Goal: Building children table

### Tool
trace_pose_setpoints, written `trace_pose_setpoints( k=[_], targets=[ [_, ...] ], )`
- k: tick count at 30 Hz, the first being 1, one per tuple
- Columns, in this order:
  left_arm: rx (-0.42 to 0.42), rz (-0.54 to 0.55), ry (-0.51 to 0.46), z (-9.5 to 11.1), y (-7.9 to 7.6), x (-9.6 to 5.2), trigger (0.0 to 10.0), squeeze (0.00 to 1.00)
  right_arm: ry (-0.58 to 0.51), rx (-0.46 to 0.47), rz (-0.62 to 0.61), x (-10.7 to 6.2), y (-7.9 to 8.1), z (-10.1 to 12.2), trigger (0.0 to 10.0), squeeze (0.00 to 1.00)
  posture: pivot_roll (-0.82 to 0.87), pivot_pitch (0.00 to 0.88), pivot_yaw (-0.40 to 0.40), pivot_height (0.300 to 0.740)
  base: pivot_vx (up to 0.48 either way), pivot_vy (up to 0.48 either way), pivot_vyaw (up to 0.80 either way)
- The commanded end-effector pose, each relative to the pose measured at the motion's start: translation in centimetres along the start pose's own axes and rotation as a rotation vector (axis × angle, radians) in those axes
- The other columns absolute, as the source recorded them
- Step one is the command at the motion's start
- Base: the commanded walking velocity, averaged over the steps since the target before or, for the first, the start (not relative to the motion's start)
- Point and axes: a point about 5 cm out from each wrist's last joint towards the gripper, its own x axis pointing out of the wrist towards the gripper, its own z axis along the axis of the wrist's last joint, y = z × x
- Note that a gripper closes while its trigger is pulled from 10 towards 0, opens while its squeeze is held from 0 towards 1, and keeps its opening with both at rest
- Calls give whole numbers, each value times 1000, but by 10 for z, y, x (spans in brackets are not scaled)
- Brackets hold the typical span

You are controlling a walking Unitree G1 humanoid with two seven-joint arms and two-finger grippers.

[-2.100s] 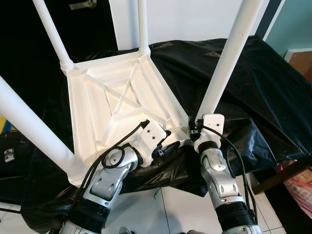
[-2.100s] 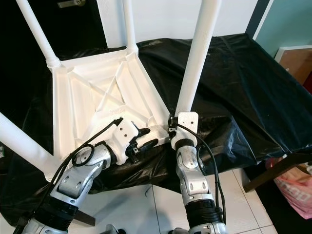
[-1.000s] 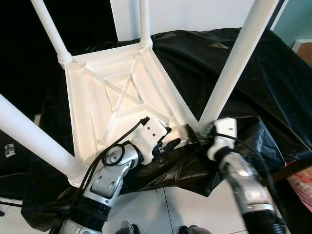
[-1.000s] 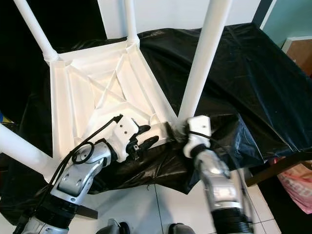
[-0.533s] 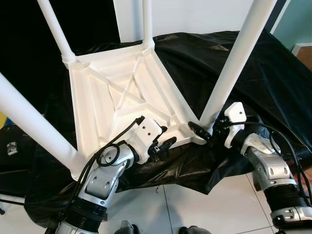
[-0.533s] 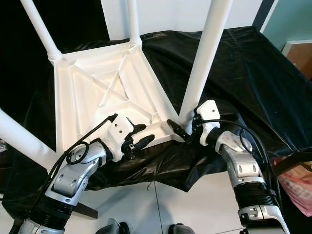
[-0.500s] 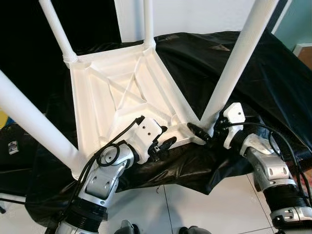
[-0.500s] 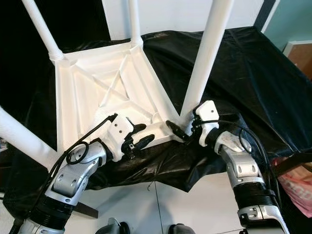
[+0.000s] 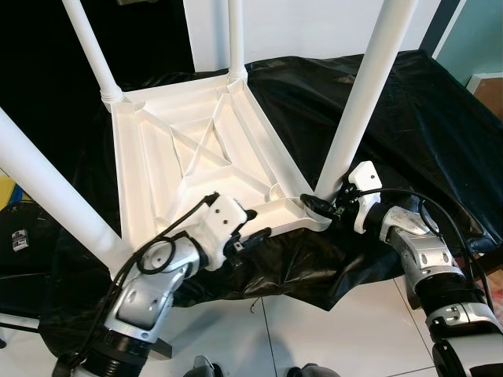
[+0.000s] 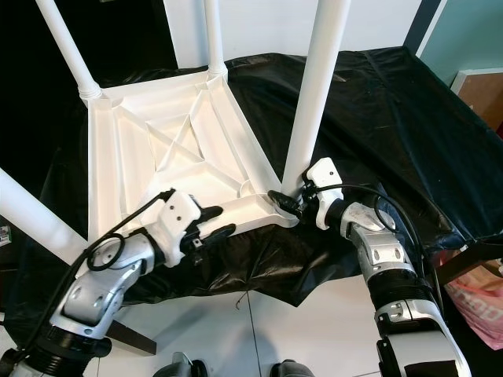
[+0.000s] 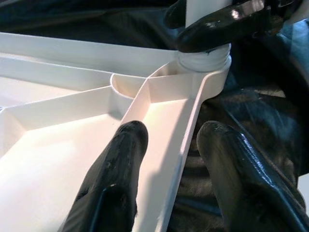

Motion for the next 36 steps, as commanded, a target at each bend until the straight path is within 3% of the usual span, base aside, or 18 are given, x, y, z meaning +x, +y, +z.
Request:
trace_pose_setpoints(
  k=[1, 3, 4, 6, 7, 9, 13, 19, 21, 22, 25, 33, 36],
  targets=[
    [-15, -50, 33, -8, -2, -6, 10000, 0, 39, 53, -36, 1, 10, -18, 0, 0, 40, 73, -29, 740, 0, 0, 0],
    [-14, -52, 55, -13, -1, -10, 10000, 0, 23, 78, -86, 0, 11, -20, 118, 0, 37, 76, -26, 740, 0, 0, 0],
    [-11, -53, 63, -15, 0, -12, 10000, 0, 26, 80, -118, 0, 12, -21, 10000, 0, 36, 76, -26, 740, 0, 0, 0],
    [-11, -53, 63, -15, 0, -12, 10000, 0, 26, 80, -118, 0, 12, -21, 10000, 0, 36, 76, -26, 740, 0, 0, 0],
    [-1, -55, 82, -18, 4, -16, 10000, 0, 35, 84, -194, 0, 12, -24, 10000, 0, 35, 79, -23, 740, 0, 0, 0],
    [-1, -55, 82, -18, 4, -16, 10000, 0, 35, 84, -194, 0, 12, -24, 10000, 0, 35, 79, -23, 740, 0, 0, 0],
    [19, -62, 103, -22, 10, -23, 10000, 0, 55, 101, -373, -1, 13, -30, 10000, 0, 37, 83, -21, 740, 0, 0, 0],
    [34, -71, 112, -23, 14, -25, 10000, 0, 63, 126, -479, 0, 15, -32, 10000, 0, 41, 87, -22, 740, 0, 0, 0],
    [77, -83, 131, -24, 26, -26, 10000, 0, 83, 187, -656, 1, 25, -38, 10000, 0, 46, 87, -14, 740, 0, 0, 0],
    [77, -83, 131, -24, 26, -26, 10000, 0, 83, 187, -656, 1, 25, -38, 10000, 0, 46, 87, -14, 740, 0, 0, 0],
    [138, -92, 145, -20, 42, -24, 10000, 0, 118, 249, -819, 4, 42, -44, 10000, 0, 44, 85, -6, 740, 0, 0, 0],
    [175, -68, 125, -10, 61, -21, 10000, 0, 103, 289, -890, 17, 66, -36, 10000, 0, 34, 87, 10, 740, 0, 0, 0],
    [178, -64, 112, -8, 63, -20, 10000, 0, 93, 279, -892, 18, 66, -32, 10000, 0, 28, 92, 15, 740, 0, 0, 0]
  ],
)
